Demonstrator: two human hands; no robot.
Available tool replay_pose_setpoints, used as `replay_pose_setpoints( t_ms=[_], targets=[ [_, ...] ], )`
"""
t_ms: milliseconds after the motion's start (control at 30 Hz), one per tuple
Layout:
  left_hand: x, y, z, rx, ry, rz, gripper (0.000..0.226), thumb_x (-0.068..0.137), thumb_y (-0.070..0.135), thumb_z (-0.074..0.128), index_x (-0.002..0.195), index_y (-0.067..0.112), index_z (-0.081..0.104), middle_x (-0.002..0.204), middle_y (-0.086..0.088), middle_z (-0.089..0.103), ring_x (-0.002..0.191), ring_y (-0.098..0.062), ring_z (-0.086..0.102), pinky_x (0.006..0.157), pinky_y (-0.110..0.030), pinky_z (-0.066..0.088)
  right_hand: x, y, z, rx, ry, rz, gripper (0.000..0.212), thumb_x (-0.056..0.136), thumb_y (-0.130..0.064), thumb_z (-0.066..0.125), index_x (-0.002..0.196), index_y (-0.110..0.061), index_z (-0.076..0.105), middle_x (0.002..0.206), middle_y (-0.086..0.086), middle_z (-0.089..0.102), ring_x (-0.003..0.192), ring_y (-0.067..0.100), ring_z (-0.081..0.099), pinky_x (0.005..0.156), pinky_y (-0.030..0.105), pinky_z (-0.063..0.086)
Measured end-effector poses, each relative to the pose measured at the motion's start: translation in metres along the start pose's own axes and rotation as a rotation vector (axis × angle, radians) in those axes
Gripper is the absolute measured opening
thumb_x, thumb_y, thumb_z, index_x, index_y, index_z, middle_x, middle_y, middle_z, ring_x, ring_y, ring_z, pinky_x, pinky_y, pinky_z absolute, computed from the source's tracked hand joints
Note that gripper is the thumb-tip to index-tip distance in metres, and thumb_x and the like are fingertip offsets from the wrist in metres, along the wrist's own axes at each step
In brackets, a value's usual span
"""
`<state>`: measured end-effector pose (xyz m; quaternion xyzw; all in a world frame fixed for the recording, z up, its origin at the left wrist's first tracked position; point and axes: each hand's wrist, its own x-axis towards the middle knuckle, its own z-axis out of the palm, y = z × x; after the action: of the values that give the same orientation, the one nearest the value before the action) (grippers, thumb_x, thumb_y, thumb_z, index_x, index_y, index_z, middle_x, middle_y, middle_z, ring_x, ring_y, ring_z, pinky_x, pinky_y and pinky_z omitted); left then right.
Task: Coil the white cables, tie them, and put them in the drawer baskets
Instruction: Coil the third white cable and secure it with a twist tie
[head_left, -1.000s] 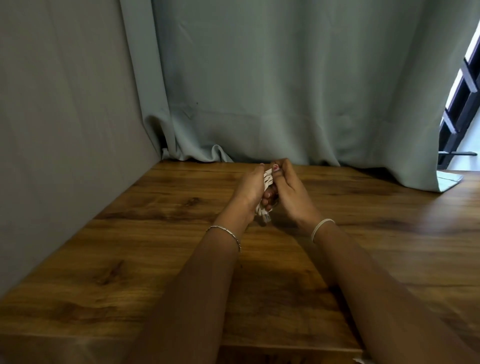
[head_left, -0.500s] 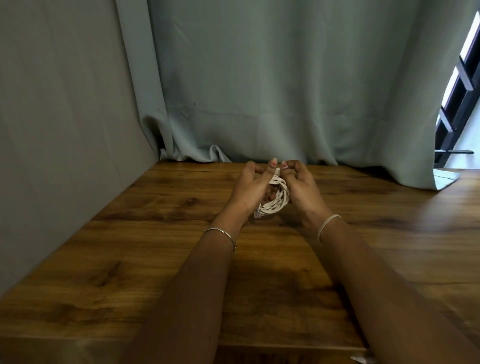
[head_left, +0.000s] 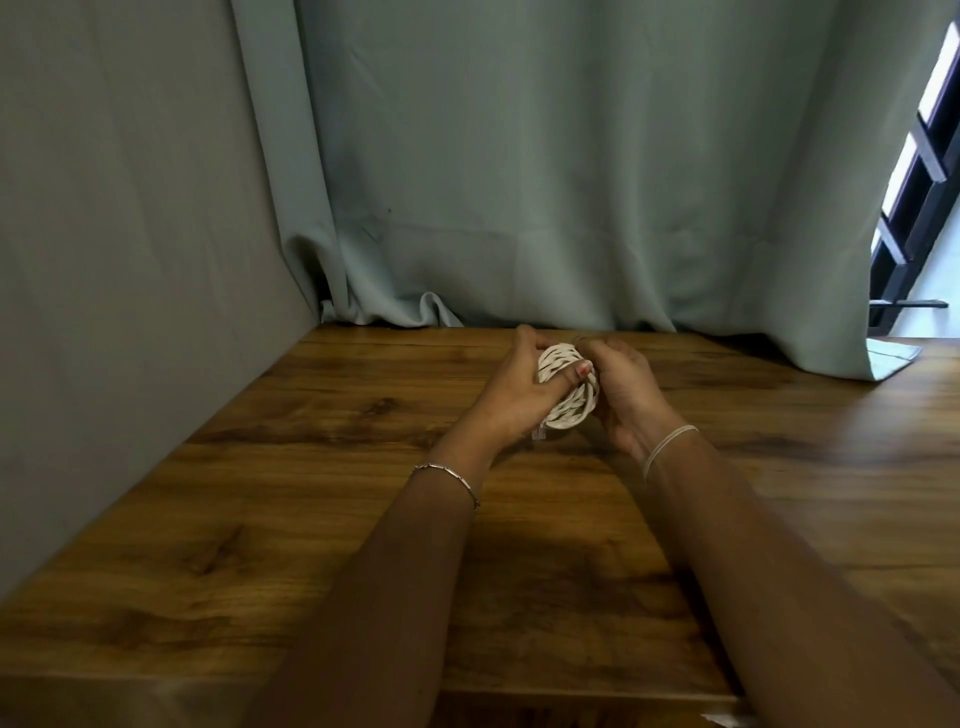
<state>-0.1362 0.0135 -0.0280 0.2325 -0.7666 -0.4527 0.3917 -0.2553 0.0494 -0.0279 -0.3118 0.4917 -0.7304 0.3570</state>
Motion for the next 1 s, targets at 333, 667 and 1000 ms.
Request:
replay_pose_setpoints(
  t_ms=[333,667,1000],
  targets=[
    [0.001,-0.005,-0.004,0.316,0.213,0.149,0.028,0.096,0.031,0.055,0.114,0.011,0.052,0.087,0.008,0.059,0.068,0.006,0.055,0.055,-0.005,0.041,-0.004,-0.001,-0.001,0.065,-0.144,0.085,0.015,0.093,-0.012,0.058,0.092,0.001,0.065,0.078,0.013,0.069,0.062,0.018,0.067,0.065,0.031,0.060],
    [0.006,-0.014,-0.018,0.394,0.220,0.152,0.026,0.095,0.030,0.056,0.114,0.012,0.056,0.100,0.007,0.055,0.090,-0.005,0.050,0.064,-0.006,0.036,-0.010,-0.002,-0.019,-0.020,-0.390,0.167,0.029,0.083,-0.022,0.065,0.104,-0.002,0.068,0.101,0.010,0.070,0.100,0.021,0.066,0.089,0.033,0.056],
    [0.005,-0.021,-0.020,0.424,0.257,0.049,0.036,0.096,0.035,0.053,0.122,0.009,0.049,0.109,0.000,0.056,0.090,-0.006,0.046,0.063,-0.011,0.033,-0.014,0.012,0.000,-0.309,-0.267,0.029,0.027,0.075,0.008,0.070,0.100,-0.003,0.069,0.091,0.016,0.073,0.087,0.029,0.070,0.078,0.034,0.056]
  ],
)
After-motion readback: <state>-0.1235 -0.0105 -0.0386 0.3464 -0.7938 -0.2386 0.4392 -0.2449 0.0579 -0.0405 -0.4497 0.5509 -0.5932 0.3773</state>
